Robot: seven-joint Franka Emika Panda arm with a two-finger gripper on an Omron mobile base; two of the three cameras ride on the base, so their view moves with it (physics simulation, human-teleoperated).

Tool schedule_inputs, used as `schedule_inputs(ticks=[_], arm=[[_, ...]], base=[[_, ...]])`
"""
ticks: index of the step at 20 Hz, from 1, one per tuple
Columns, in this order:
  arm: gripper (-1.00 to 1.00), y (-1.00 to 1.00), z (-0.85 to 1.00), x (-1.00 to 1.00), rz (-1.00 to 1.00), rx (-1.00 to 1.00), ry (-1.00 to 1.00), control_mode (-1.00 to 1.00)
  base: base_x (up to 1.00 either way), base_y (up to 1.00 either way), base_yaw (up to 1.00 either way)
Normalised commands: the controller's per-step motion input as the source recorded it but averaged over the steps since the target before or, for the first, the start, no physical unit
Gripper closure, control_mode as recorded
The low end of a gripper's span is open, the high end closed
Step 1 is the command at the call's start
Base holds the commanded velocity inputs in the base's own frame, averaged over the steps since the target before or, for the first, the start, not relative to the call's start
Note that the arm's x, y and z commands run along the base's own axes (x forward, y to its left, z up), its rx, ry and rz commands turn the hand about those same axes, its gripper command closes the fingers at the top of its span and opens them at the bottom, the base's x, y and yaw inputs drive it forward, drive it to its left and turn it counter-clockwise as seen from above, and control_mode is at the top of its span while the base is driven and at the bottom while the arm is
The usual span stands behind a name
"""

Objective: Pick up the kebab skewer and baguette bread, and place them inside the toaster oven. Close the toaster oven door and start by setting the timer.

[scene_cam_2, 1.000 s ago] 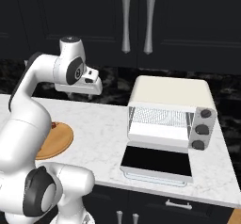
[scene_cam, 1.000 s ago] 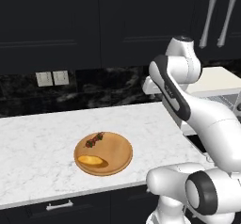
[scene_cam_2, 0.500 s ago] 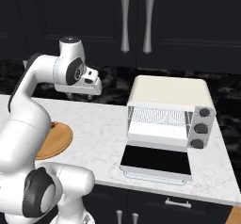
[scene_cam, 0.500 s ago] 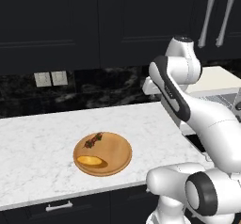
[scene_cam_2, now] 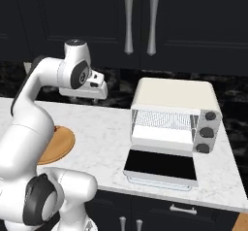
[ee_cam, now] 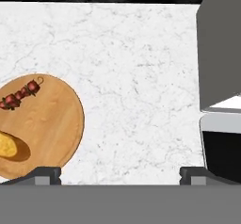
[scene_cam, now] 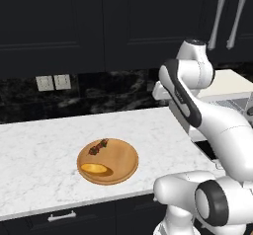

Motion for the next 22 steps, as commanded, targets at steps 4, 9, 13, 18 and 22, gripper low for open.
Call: schedule_inputs(ticks=[4,9,13,18,22], arm=[[-1.0,-0.98,-0.11,-0.37,0.0,0.07,-0.05,-1.0],[-1.0,-0.93,-0.06,0.22,0.01,0.06,-0.05,-1.0],[-1.0,-0.82,-0.26,0.89,0.05,0.08,-0.03,-1.0],[-1.0,-1.0,-0.33,0.22,-0.01,0.02,0.0,-1.0],[-1.0,-1.0,-0.27,-0.34,-0.03,0.0,-0.15,-1.0]], base=[[0.0,0.0,0.0],[0.0,0.0,0.0],[0.0,0.0,0.0],[0.0,0.0,0.0],[0.0,0.0,0.0]])
